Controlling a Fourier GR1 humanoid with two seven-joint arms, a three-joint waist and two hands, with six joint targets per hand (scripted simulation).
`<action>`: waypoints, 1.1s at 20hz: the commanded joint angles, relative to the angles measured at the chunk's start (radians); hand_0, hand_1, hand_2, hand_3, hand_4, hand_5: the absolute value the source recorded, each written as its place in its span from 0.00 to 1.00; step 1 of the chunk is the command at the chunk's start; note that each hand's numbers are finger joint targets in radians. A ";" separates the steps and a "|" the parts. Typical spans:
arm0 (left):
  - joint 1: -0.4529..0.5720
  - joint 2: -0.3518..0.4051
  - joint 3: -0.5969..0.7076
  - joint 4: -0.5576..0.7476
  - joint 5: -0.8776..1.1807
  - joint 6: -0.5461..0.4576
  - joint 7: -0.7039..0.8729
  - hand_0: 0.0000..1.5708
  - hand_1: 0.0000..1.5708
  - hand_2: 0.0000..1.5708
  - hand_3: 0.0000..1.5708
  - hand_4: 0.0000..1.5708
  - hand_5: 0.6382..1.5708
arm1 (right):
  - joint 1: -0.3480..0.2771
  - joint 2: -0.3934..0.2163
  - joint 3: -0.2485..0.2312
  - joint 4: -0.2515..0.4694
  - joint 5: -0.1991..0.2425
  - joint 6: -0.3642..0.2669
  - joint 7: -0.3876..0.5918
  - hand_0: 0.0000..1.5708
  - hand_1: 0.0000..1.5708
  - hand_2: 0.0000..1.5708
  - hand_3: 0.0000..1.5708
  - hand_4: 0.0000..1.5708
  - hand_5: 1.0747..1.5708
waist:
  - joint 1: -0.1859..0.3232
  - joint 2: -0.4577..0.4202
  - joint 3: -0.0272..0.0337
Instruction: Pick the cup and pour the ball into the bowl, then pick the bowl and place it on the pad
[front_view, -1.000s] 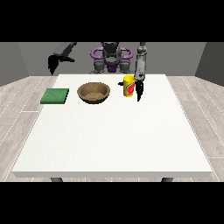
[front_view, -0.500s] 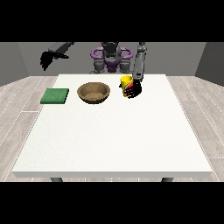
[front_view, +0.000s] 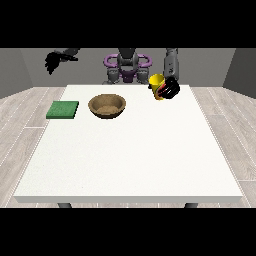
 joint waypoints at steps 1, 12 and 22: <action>-0.101 0.124 -0.049 0.026 -0.113 0.000 0.211 0.93 0.93 1.00 1.00 1.00 0.71 | 0.030 -0.001 0.000 0.050 0.007 0.020 -0.017 0.00 0.00 0.00 0.00 0.00 1.00 | -0.002 -0.042 -0.0021; -0.211 0.083 -0.159 -0.027 -0.343 0.041 0.458 0.95 0.95 1.00 1.00 1.00 0.68 | 0.012 -0.032 -0.038 0.165 0.013 0.069 -0.138 0.00 0.00 0.00 0.00 0.00 1.00 | 0.012 -0.017 -0.0045; -0.366 -0.012 -0.440 0.032 -0.768 0.021 0.832 0.99 0.99 1.00 1.00 1.00 0.65 | -0.018 -0.058 -0.055 0.264 -0.002 0.086 -0.091 0.00 0.00 0.00 0.00 0.00 1.00 | 0.009 -0.115 -0.0030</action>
